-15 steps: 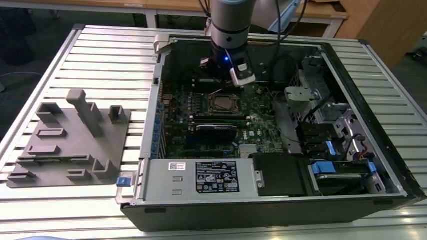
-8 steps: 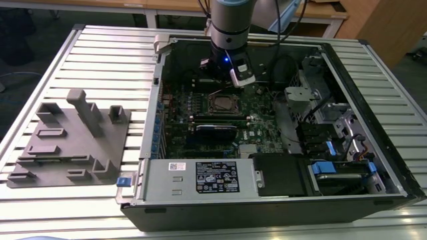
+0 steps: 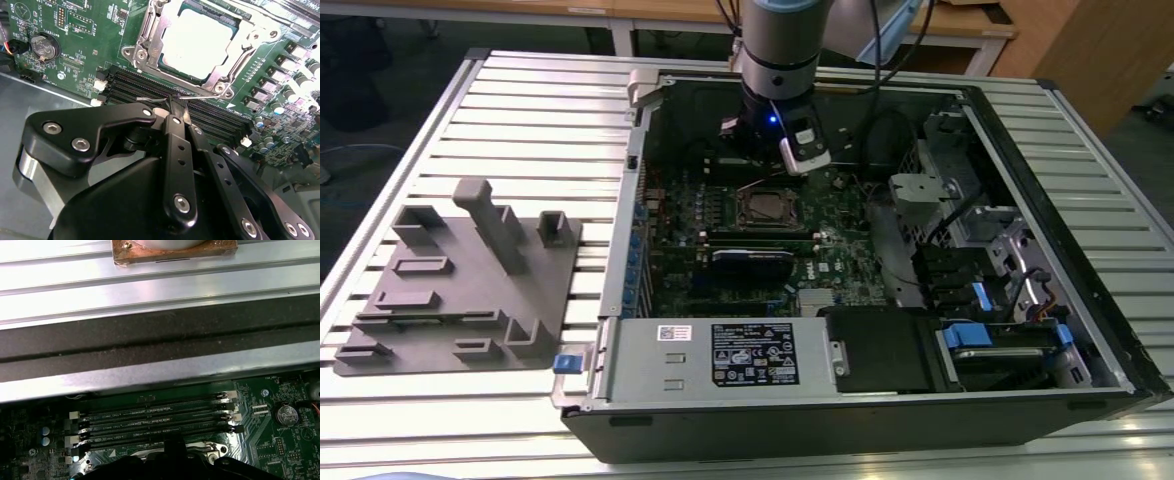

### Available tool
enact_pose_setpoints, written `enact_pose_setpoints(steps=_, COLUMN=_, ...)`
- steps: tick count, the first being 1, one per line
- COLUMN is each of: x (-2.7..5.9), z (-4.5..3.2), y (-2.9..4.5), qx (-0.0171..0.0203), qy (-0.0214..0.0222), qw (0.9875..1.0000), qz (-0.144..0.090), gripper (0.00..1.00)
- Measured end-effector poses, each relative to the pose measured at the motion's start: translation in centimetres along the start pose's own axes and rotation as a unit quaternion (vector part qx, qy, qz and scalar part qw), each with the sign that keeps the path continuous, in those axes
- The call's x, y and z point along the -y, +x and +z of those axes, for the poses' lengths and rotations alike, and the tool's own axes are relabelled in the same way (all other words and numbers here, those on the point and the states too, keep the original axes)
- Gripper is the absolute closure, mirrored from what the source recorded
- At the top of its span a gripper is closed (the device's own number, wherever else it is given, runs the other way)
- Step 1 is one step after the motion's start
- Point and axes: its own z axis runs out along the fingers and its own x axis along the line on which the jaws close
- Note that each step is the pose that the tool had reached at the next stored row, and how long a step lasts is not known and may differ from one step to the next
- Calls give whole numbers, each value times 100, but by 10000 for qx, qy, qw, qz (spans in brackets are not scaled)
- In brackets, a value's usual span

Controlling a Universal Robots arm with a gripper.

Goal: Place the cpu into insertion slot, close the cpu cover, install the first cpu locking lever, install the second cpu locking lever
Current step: 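Install the first cpu locking lever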

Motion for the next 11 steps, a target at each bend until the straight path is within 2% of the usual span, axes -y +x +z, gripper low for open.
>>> enact_pose_setpoints(steps=11, x=5, z=18, y=1, qx=-1, qy=2, qw=10000, qz=0, gripper=90)
